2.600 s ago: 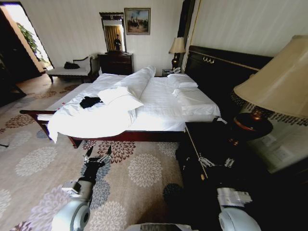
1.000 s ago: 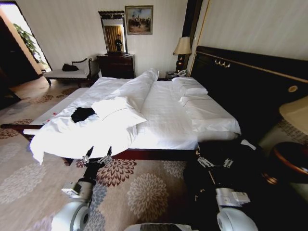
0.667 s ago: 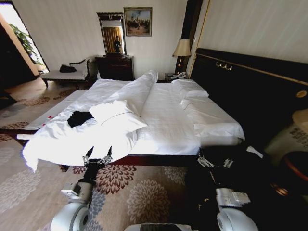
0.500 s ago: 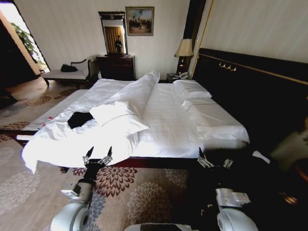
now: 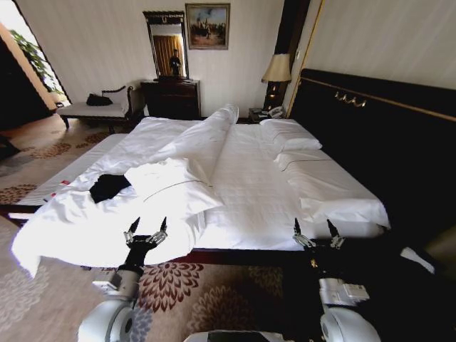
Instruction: Fold the clothes on the bed.
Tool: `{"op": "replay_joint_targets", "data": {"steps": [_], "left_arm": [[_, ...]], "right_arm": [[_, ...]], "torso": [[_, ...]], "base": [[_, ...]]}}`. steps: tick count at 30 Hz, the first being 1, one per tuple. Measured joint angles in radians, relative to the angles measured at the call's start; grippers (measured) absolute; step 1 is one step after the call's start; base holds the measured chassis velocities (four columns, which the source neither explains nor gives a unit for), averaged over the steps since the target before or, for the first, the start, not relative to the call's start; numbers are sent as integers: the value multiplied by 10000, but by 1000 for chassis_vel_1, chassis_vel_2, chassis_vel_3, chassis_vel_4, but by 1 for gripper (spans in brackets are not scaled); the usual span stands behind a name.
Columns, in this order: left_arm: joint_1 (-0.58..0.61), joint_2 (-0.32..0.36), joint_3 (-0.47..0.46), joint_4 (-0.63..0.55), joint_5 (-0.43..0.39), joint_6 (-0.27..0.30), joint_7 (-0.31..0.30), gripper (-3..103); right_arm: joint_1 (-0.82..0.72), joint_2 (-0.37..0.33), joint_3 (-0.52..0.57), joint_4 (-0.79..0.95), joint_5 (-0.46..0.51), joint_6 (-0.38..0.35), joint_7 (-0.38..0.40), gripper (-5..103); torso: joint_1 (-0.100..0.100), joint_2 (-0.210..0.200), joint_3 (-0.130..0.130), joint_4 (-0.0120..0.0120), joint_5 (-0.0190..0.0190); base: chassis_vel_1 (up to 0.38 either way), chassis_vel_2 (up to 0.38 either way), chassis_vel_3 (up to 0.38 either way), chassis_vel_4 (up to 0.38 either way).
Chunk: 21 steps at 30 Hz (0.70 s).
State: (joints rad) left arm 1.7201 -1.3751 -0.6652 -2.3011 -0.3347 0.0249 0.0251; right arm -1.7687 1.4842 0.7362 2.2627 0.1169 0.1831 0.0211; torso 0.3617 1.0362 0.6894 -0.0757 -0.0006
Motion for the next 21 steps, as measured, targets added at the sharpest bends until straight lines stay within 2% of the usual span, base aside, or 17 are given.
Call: {"op": "replay_joint_targets", "data": {"steps": [10, 21], "left_arm": [[12, -11, -6, 22, 6, -46, -3, 100], [68, -51, -3, -3, 31, -75, -7, 100]], "right_arm": [[32, 73, 0, -27, -6, 88, 7, 100], [19, 107, 41, -24, -27, 147, 5, 100]], "torso": [[2, -2, 1, 1, 1], [-5, 1, -2, 1, 0]], "base": [[-116, 108, 121, -102], [-21, 15, 11, -15]]}}
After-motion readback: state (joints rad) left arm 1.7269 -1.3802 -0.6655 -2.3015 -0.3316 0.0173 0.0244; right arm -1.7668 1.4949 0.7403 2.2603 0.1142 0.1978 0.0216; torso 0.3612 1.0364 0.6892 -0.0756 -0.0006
